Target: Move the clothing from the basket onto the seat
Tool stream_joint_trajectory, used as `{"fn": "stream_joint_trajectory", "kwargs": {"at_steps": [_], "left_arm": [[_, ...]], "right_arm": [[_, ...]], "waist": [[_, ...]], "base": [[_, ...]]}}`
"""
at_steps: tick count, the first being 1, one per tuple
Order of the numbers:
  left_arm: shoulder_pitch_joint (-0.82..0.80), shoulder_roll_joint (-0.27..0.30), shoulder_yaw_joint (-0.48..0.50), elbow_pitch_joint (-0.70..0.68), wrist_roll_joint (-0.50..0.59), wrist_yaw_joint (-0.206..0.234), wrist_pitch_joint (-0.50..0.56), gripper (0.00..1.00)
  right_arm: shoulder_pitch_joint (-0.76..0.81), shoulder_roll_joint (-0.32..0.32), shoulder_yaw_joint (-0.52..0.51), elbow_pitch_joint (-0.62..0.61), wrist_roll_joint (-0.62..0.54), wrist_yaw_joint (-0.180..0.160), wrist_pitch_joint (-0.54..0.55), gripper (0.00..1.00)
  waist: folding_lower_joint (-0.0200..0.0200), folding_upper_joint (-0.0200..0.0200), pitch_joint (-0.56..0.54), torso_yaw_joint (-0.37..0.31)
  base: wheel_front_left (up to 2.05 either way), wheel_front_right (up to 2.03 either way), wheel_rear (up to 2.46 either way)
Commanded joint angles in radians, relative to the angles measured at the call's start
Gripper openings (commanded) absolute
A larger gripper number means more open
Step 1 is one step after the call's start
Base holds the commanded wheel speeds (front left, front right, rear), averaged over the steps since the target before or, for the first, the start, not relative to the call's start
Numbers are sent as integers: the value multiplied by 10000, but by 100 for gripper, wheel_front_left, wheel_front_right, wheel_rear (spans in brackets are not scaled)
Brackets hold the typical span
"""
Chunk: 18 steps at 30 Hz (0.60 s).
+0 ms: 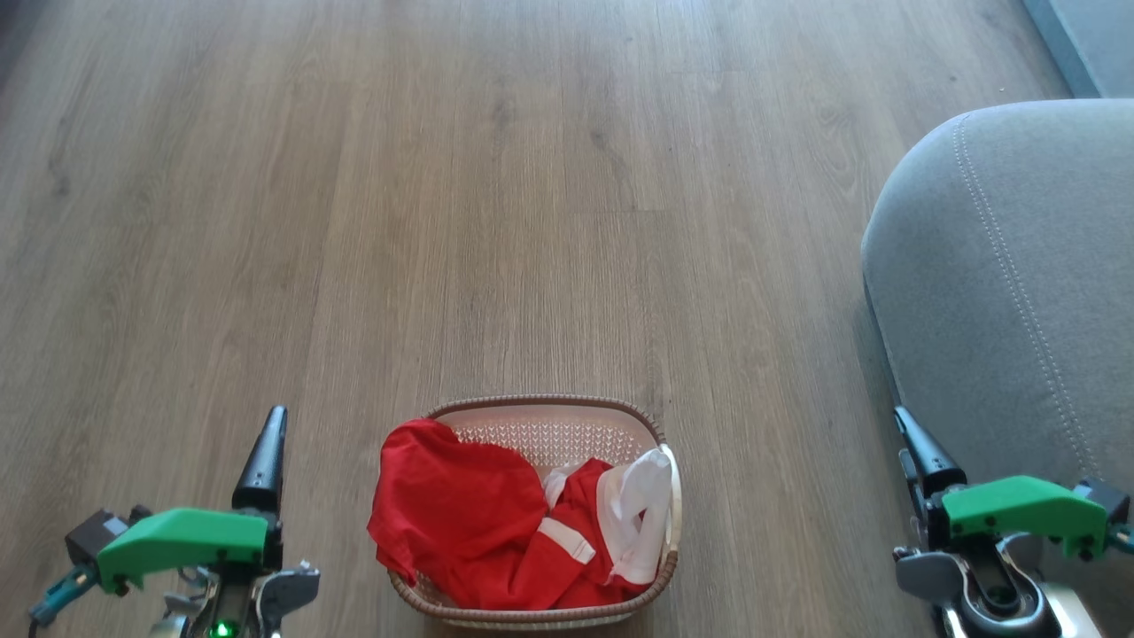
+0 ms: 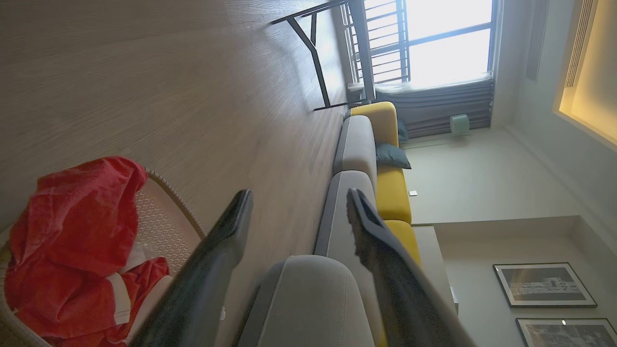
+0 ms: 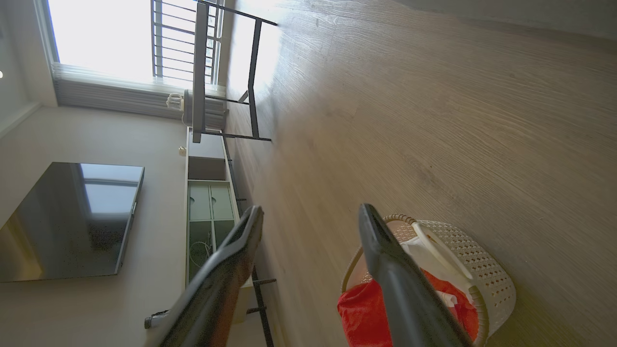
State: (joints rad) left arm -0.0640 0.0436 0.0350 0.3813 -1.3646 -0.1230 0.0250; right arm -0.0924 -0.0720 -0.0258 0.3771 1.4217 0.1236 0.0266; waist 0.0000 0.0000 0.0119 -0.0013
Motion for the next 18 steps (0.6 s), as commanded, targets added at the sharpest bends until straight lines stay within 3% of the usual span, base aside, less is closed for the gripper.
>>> {"fn": "stream_joint_trajectory", "kwargs": {"at_steps": [1, 18], "left_arm": [[-624, 187, 22, -276, 183, -19, -85, 100], [-1000, 247, -85, -521, 3094, -29, -585, 100]], "right_arm": [[-646, -247, 86, -275, -158, 17, -103, 100], [-1215, -526, 766, -473, -2678, 27, -602, 100]], "waist": [[0, 0, 1, 0], [0, 0, 48, -24]], "base": [[0, 0, 0], [0, 0, 0]]}}
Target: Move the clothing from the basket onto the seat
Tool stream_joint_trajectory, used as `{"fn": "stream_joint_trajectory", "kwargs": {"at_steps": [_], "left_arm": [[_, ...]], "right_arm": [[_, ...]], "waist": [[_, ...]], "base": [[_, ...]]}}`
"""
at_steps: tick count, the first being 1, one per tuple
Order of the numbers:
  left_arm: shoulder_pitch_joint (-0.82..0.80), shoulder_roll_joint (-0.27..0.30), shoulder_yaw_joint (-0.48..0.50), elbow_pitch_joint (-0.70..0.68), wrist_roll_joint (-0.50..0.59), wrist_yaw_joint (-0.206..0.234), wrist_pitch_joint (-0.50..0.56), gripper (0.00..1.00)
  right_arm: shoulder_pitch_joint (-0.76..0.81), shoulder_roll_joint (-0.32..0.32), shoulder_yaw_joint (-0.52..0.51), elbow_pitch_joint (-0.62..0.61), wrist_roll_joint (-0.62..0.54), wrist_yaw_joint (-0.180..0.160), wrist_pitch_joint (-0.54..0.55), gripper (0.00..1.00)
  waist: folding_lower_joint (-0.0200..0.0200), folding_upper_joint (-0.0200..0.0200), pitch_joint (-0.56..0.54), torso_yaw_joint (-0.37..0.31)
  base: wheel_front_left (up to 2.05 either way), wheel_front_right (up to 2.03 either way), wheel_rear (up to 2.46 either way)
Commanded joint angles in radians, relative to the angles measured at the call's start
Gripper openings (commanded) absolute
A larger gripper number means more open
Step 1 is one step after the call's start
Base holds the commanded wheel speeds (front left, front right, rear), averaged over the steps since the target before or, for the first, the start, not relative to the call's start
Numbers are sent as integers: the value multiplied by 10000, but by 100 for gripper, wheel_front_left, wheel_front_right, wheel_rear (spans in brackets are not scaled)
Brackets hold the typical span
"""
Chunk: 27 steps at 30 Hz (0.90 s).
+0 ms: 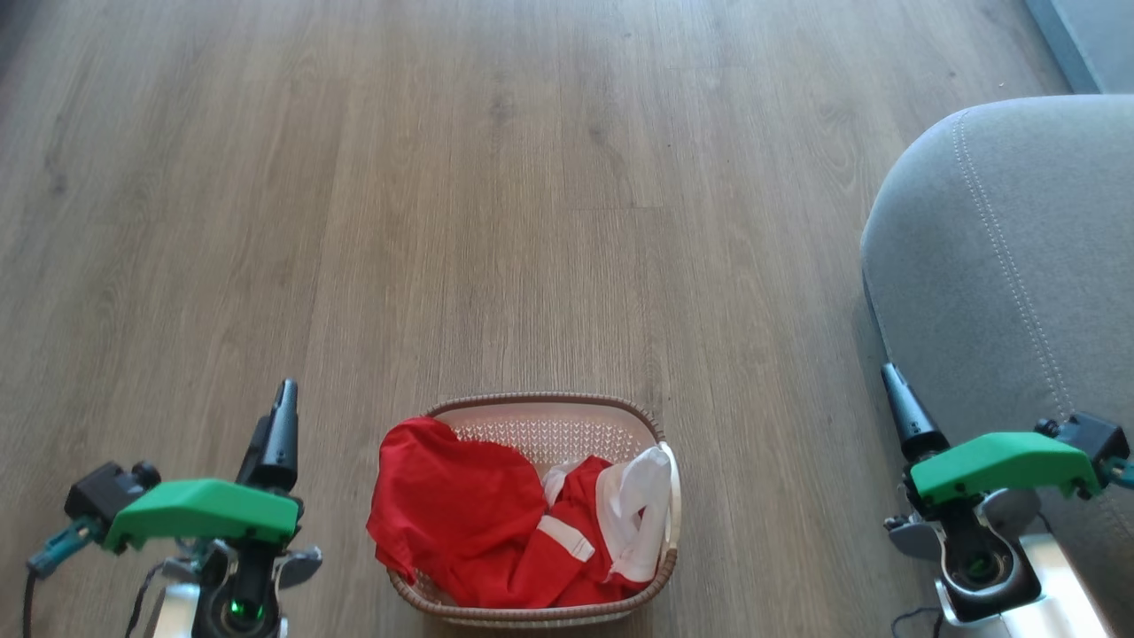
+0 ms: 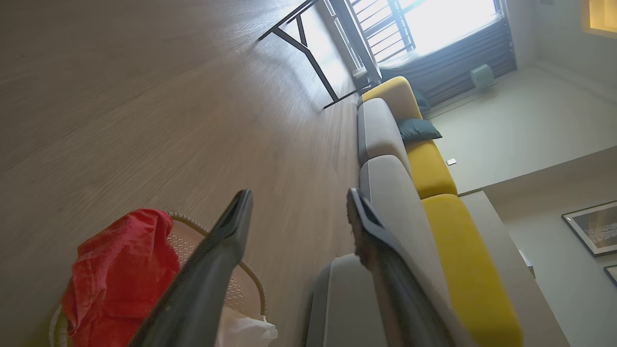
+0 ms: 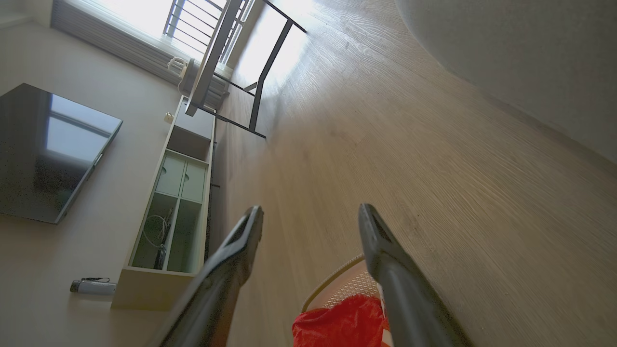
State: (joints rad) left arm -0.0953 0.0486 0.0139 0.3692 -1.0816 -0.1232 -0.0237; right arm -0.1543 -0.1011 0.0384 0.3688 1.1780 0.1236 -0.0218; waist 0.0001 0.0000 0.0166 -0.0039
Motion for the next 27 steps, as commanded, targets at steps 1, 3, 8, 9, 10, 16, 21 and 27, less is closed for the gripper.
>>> {"fn": "stream_joint_trajectory", "kwargs": {"at_steps": [1, 3, 8, 9, 10, 16, 21, 27], "left_arm": [[-698, 198, 128, -428, 439, -28, -127, 100], [-722, 197, 118, -480, 763, -29, -186, 100], [-789, 203, 145, -654, 1569, -32, -333, 100], [-804, 206, 148, -695, 1725, -33, -361, 100], [-820, 207, 148, -733, 1878, -33, -391, 100], [-883, 195, 144, -894, 2752, 5, -567, 100], [-958, 199, 141, -865, 3418, 20, -714, 100], [-1069, 209, 102, -790, 4210, 29, -890, 100]], "right_arm": [[-609, -240, 133, -432, -395, 28, -149, 100], [-635, -251, 162, -516, -694, 29, -207, 100], [-704, -265, 220, -704, -1322, 31, -354, 100], [-719, -268, 231, -722, -1434, 32, -383, 100], [-734, -270, 249, -738, -1551, 33, -412, 100], [-846, -287, 321, -829, -2306, 36, -588, 100], [-924, -302, 461, -725, -2898, 39, -735, 100], [-1130, -404, 762, -445, -3472, 42, -911, 100]], "waist": [[0, 0, 4, 2], [0, 0, 8, 2], [0, 0, 21, -1], [0, 0, 25, -3], [0, 0, 29, -5], [0, 0, 43, -14], [0, 0, 57, -24], [0, 0, 77, -26]], "base": [[0, 0, 0], [0, 0, 0], [0, 0, 0], [0, 0, 0], [0, 0, 0], [0, 0, 0], [0, 0, 0], [0, 0, 0]]}}
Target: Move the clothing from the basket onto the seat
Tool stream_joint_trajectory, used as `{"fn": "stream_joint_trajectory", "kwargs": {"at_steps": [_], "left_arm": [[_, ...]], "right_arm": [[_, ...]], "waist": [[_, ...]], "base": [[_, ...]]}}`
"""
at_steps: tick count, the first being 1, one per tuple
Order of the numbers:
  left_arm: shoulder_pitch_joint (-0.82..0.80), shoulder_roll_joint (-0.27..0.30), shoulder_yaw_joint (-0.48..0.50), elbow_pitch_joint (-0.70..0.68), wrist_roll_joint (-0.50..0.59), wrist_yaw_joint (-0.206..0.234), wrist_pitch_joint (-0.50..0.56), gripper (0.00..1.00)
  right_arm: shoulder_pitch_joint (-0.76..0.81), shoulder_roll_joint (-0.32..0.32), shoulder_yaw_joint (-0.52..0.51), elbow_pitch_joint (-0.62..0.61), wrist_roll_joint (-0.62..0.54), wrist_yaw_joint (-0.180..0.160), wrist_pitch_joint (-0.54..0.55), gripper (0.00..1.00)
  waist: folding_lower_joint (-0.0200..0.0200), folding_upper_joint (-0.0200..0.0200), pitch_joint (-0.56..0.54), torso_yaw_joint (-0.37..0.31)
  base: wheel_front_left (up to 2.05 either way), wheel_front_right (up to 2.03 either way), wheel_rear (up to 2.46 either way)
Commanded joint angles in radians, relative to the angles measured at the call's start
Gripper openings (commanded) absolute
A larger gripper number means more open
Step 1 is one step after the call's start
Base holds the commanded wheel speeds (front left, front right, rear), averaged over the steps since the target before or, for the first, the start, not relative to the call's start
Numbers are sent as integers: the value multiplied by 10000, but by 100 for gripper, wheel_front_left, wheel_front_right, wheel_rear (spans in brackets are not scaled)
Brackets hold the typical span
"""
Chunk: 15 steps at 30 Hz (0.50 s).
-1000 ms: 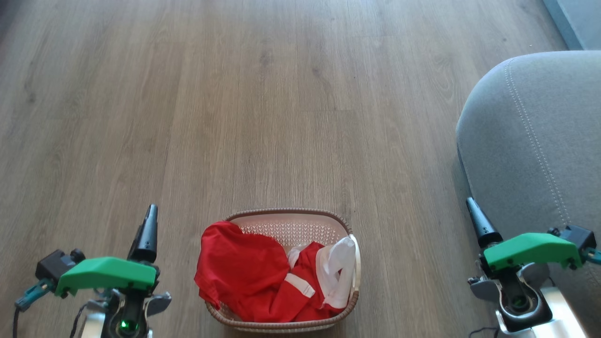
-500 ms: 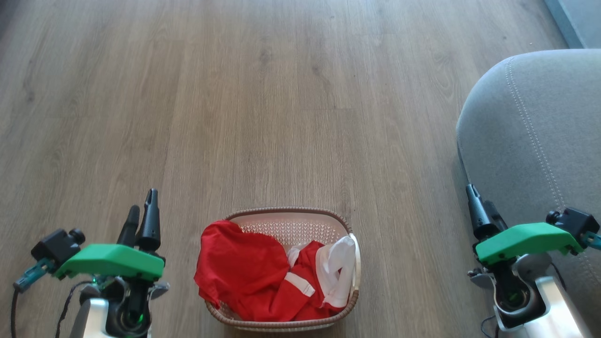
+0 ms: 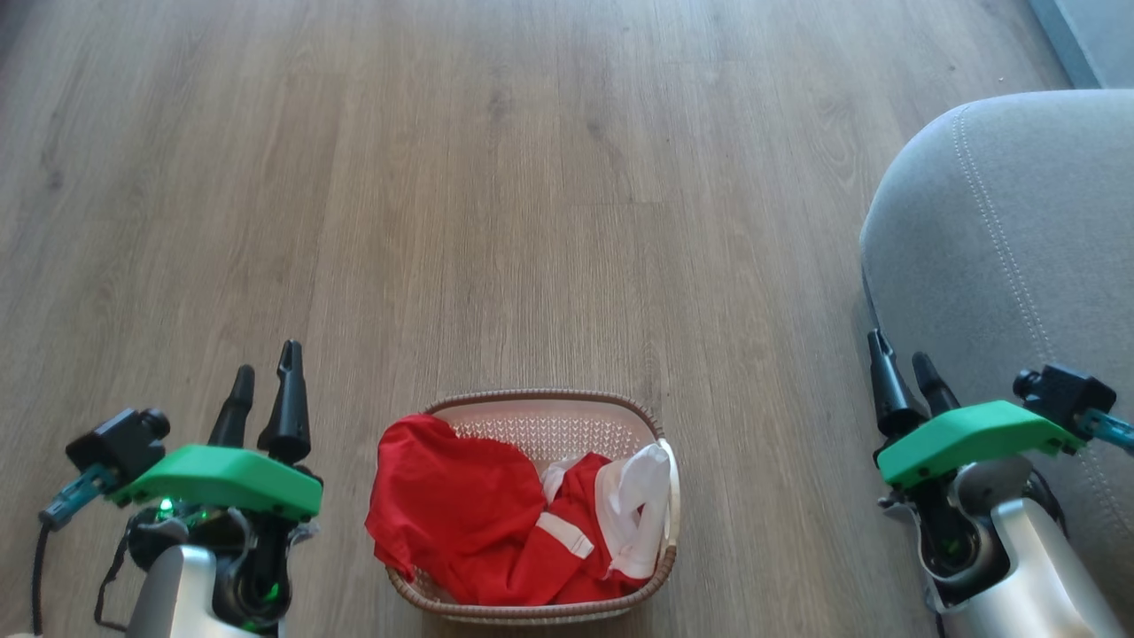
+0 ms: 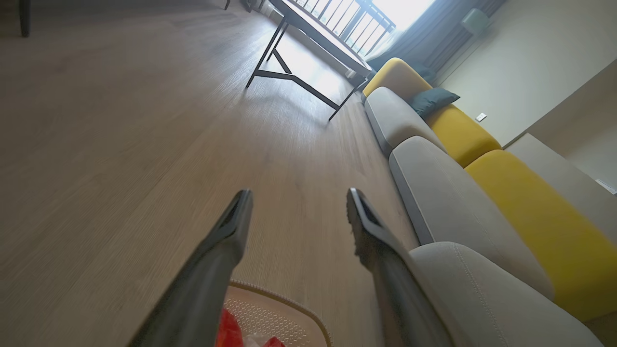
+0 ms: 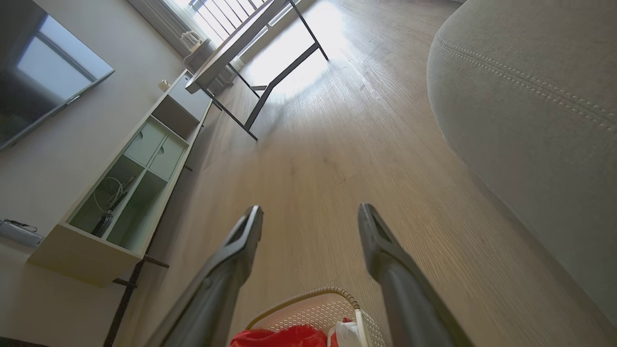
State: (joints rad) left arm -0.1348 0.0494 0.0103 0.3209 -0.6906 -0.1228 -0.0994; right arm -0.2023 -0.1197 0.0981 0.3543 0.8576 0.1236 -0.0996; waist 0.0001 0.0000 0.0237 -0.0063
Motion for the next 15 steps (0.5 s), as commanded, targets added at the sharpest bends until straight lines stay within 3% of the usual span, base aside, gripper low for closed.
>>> {"fn": "stream_joint_trajectory", "kwargs": {"at_steps": [1, 15], "left_arm": [[-696, 204, 138, -292, 427, 28, -162, 100], [-1020, 222, 104, -107, 2067, 44, -544, 100]], "right_arm": [[-694, -242, 220, -273, -369, 43, -162, 100], [-1211, -450, 802, 235, -1520, 50, -544, 100]], "waist": [[-1, 0, 11, -2], [-1, 0, 52, -2]], "base": [[0, 0, 0], [0, 0, 0]]}}
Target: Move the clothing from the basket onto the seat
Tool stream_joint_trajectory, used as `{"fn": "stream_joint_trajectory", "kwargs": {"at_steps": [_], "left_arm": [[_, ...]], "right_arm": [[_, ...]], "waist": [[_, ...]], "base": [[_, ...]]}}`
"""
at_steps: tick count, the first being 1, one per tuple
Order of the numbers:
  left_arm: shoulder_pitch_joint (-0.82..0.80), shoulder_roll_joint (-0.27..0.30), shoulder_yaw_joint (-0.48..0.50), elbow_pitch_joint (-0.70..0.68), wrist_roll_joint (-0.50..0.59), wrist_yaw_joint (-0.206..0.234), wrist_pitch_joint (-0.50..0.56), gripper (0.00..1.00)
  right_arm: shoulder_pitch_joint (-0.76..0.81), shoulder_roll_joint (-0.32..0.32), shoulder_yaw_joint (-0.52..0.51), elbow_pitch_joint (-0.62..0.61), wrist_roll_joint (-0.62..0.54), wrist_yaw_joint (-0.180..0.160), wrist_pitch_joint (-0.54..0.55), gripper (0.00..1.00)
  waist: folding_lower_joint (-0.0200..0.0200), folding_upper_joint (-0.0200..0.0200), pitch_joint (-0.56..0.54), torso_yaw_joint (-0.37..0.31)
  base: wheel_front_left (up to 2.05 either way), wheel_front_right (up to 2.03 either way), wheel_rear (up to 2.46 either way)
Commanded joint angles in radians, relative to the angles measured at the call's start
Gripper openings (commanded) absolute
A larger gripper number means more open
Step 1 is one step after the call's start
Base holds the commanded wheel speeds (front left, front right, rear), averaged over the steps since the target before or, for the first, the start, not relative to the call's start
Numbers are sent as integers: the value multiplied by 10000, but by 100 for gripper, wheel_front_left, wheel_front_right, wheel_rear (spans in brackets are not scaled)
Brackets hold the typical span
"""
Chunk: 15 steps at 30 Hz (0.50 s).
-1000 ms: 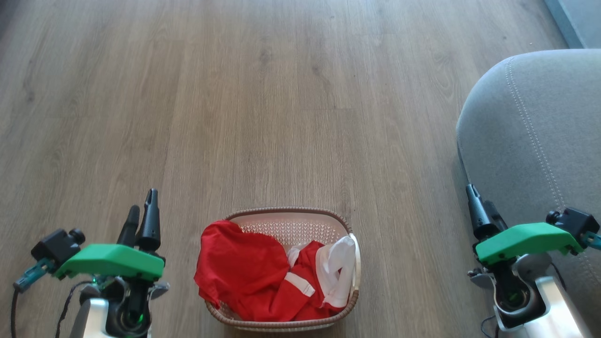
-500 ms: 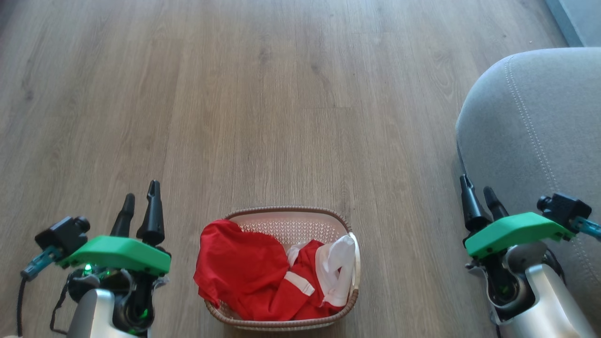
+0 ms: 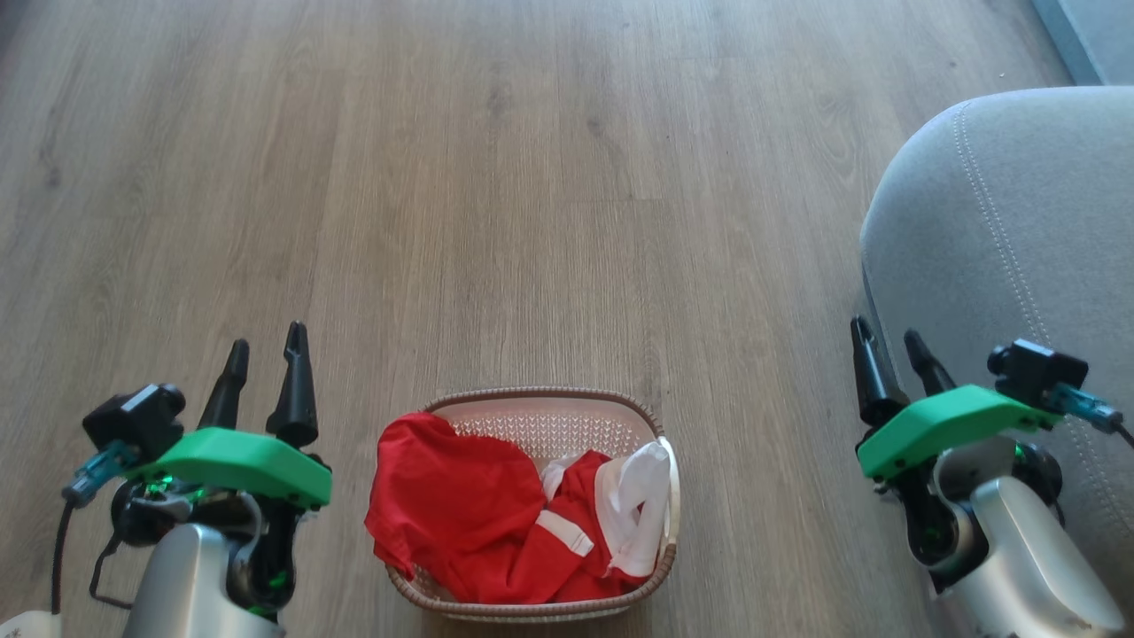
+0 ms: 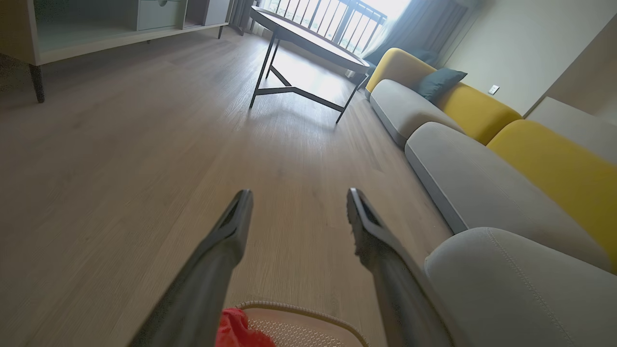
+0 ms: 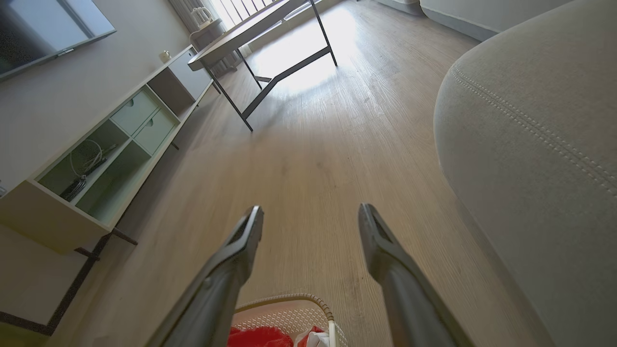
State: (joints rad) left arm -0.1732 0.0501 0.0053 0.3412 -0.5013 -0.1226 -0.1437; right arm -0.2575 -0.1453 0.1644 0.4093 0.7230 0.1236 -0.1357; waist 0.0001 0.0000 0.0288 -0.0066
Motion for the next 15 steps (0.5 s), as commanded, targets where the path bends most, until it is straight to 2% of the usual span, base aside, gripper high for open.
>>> {"fn": "stream_joint_trajectory", "kwargs": {"at_steps": [1, 15], "left_arm": [[-659, 217, 147, -313, 307, 43, -131, 100], [-935, 206, 117, -341, 2038, 72, -541, 100]], "right_arm": [[-702, -212, 185, -289, -268, 51, -212, 100], [-1193, -378, 574, -169, -1616, 59, -623, 100]], "waist": [[-1, 0, 3, -1], [-1, 0, 42, -34]], "base": [[0, 0, 0], [0, 0, 0]]}}
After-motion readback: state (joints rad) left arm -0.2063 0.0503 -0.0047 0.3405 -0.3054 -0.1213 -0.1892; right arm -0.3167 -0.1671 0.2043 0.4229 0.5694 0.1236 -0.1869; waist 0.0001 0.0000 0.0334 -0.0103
